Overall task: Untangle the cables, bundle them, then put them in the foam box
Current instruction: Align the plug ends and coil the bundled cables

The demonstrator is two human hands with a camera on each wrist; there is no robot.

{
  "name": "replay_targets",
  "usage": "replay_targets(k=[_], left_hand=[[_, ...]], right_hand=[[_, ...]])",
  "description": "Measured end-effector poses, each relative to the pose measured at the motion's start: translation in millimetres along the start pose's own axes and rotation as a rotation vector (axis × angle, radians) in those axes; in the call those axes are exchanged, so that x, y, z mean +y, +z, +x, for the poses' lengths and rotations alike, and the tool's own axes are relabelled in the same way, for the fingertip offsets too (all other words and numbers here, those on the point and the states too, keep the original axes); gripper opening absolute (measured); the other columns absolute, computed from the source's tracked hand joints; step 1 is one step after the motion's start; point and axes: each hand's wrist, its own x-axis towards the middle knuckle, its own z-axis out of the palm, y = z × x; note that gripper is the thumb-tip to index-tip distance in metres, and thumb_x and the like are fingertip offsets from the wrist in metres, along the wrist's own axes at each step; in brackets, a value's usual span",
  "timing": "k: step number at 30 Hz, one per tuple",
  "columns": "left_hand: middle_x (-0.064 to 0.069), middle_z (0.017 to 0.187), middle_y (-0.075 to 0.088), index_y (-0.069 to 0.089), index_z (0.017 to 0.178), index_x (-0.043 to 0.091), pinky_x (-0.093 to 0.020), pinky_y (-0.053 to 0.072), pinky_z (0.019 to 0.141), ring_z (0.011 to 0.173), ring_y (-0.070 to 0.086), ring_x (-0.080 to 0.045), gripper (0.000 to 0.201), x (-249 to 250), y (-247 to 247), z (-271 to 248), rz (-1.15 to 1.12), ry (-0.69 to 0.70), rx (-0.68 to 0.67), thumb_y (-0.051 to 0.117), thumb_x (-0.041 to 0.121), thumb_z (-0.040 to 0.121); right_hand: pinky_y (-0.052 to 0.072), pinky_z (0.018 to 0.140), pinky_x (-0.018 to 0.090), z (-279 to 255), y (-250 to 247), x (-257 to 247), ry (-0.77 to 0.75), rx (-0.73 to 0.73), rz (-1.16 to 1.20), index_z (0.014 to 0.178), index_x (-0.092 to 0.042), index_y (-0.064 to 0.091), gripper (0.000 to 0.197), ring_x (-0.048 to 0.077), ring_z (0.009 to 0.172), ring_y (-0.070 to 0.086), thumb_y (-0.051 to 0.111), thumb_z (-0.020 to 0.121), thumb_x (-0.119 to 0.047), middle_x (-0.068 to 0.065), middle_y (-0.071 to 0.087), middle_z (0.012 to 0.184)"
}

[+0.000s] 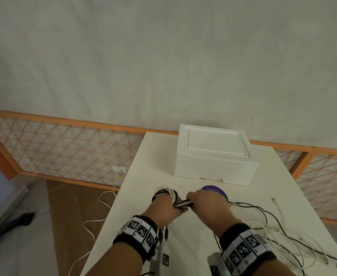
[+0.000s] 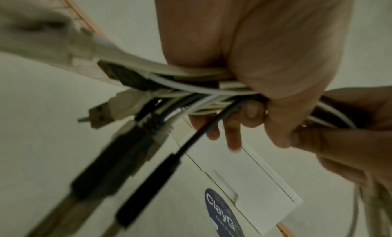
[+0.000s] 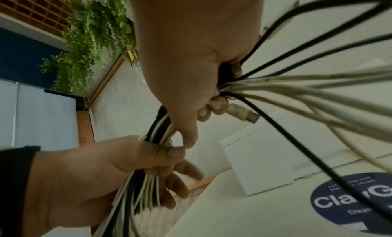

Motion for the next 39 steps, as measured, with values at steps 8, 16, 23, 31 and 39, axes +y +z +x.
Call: replay_targets(k=[8, 16, 23, 31, 39], left_hand=[[0.002, 0.071, 0.073, 0.067, 0.085, 0.007, -0.027, 0.052, 0.054, 0.049, 0.054, -0.013, 0.029, 2, -12, -7, -0.295, -0.115, 0.079, 0.064, 0.036, 0.085], [0.003, 0.043, 0.041, 0.036, 0.072, 0.014, -0.024, 0.035, 0.048, 0.038, 0.035, -0.013, 0.037, 14, 2, -21, -0.632, -0.127, -0.229, 0.067, 0.028, 0.085], [-0.003, 0.052, 0.041, 0.037, 0.087, 0.01, -0.023, 0.03, 0.042, 0.039, 0.033, -0.013, 0.028, 4, 3, -17, -0.744, -0.283, 0.036, 0.065, 0.013, 0.085], [-0.002, 0.052, 0.044, 0.048, 0.082, 0.01, -0.024, 0.031, 0.042, 0.04, 0.038, -0.014, 0.009, 24, 1, -17, -0.647, -0.17, -0.003, 0.043, 0.016, 0.086], [0.0, 0.053, 0.025, 0.031, 0.069, 0.02, -0.023, 0.024, 0.044, 0.043, 0.023, -0.012, 0.029, 28, 2, -26, -0.897, -0.11, -0.261, 0.059, 0.012, 0.074]], right_hand=[[0.051, 0.065, 0.033, -9, 10, 10, 0.124, 0.23, 0.108, 0.118, -0.027, 0.059, 0.057, 0.017, 0.076, 0.067, 0.079, 0.064, -0.03, -0.007, 0.069, 0.088], [0.043, 0.044, 0.026, -3, -6, 19, -0.029, 0.313, 0.076, 0.08, -0.028, 0.071, 0.049, 0.016, 0.05, 0.059, 0.08, 0.039, -0.003, -0.009, 0.061, 0.06], [0.033, 0.103, 0.062, -18, 8, 11, -0.005, 0.34, -0.054, 0.138, -0.034, 0.039, 0.104, 0.027, 0.127, 0.048, 0.079, 0.044, -0.018, 0.002, 0.05, 0.138], [0.008, 0.106, 0.062, -16, 46, -11, -0.201, 0.477, -0.174, 0.137, -0.032, 0.04, 0.079, 0.032, 0.136, 0.028, 0.057, 0.063, -0.01, 0.002, 0.044, 0.144], [0.021, 0.108, 0.061, 11, 20, 17, -0.238, 0.708, -0.152, 0.084, -0.026, 0.052, 0.014, 0.019, 0.084, 0.06, 0.049, 0.078, -0.014, -0.009, 0.056, 0.075]])
